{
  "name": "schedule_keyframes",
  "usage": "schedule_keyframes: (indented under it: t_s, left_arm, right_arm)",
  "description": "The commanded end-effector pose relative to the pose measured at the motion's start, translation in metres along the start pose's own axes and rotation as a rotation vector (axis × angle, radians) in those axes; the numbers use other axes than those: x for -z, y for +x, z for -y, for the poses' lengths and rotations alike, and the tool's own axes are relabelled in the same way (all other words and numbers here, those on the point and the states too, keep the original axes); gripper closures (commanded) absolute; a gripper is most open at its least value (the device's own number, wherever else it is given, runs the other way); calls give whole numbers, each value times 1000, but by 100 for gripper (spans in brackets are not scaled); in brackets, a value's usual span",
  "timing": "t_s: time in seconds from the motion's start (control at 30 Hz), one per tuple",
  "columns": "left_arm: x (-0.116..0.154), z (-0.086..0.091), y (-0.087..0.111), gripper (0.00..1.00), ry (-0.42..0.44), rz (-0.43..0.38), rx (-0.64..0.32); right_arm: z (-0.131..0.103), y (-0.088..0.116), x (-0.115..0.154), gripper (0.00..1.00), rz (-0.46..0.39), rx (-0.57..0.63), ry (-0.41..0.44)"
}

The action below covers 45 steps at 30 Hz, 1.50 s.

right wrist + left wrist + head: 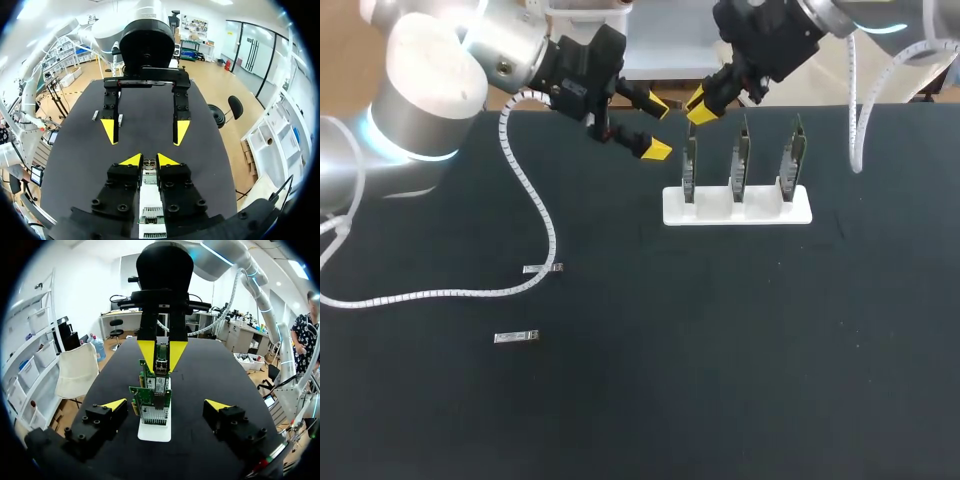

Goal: Pick up the optical module with the left hand, and insert it into the network port with the right hand.

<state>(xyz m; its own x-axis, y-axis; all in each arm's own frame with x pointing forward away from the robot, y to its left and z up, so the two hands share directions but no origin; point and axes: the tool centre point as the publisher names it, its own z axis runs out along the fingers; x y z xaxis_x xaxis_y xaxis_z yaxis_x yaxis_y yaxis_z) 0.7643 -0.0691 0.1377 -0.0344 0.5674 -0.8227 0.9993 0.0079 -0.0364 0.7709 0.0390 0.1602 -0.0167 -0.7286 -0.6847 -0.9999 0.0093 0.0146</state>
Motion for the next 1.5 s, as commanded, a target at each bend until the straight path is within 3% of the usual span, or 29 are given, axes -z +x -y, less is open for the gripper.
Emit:
schedule_keyframes:
  t_s: [0.03, 0.5, 0.63, 1.0, 1.03, 1.07, 1.5]
  left_arm:
    - [-1, -1, -1, 0, 2, -3, 1]
    - [-1, -1, -1, 0, 2, -3, 1]
    - [-1, -1, -1, 0, 2, -3, 1]
    - [-1, -1, -1, 0, 2, -3, 1]
    - [-1, -1, -1, 0, 2, -3, 1]
    - [-1, -1, -1, 0, 2, -3, 1]
    - [-1, -1, -1, 0, 2, -3, 1]
  right_arm:
    - [-1, 0, 0, 0, -3, -5, 5]
    - [3, -3, 14, 0, 55, -37, 15]
    - [3, 0, 25, 0, 109, -56, -34]
    - [-4, 10, 33, 0, 128, -65, -70]
    - [-5, 11, 33, 65, 127, -60, -57]
    - [-5, 11, 33, 100, 131, -59, -60]
    - [-9, 4, 24, 100, 129, -37, -23]
